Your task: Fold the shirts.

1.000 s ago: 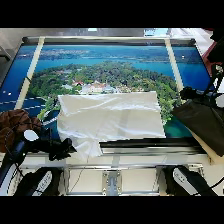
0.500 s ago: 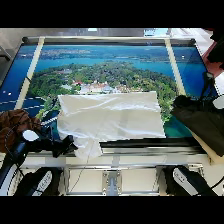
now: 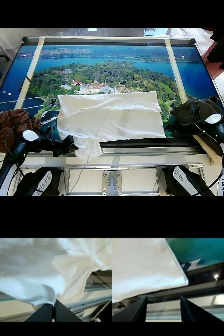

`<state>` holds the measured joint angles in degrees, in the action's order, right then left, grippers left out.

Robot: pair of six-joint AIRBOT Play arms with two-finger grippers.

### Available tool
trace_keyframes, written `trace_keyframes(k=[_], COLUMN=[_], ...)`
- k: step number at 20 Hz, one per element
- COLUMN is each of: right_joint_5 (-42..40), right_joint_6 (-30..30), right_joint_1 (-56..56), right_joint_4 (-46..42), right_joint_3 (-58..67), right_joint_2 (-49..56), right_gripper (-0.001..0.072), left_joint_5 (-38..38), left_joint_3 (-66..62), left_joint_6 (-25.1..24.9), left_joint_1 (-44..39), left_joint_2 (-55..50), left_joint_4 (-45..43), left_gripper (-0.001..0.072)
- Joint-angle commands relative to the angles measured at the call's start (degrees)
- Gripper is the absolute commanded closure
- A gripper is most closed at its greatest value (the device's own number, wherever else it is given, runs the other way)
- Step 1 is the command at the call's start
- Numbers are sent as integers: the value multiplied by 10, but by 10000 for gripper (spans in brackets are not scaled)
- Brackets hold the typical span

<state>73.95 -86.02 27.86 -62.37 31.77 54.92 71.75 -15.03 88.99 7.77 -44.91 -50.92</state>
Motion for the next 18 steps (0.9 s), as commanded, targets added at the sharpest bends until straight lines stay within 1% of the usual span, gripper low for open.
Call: trace_keyframes(k=[1,5,7,10,13,14,15,16,17,18], right_joint_5=[14,-48,-92,-158,-185,-191,-193,-192,-190,-186], right_joint_6=[-30,-32,-32,-31,-29,-29,-29,-26,-12,18], right_joint_1=[30,30,30,30,30,30,30,30,30,30], right_joint_4=[41,63,78,121,136,136,138,143,154,179], right_joint_3=[-54,-105,-122,-136,-136,-136,-136,-136,-136,-136], right_joint_2=[4,4,4,7,19,20,20,20,20,20], right_gripper=[225,226,228,245,333,333,347,477,653,680], left_joint_5=[-4,-3,-3,-3,-3,-3,-3,-3,-2,-1], left_joint_3=[0,0,0,0,0,0,0,0,0,0], left_joint_6=[-6,-6,-6,-5,-6,-6,-6,-6,-6,-6], left_joint_1=[0,0,0,0,0,0,0,0,0,0], left_joint_2=[0,0,0,0,0,0,0,0,0,0], left_joint_4=[0,0,0,4,10,14,16,16,17,17], left_gripper=[697,697,697,697,697,696,697,696,697,697])
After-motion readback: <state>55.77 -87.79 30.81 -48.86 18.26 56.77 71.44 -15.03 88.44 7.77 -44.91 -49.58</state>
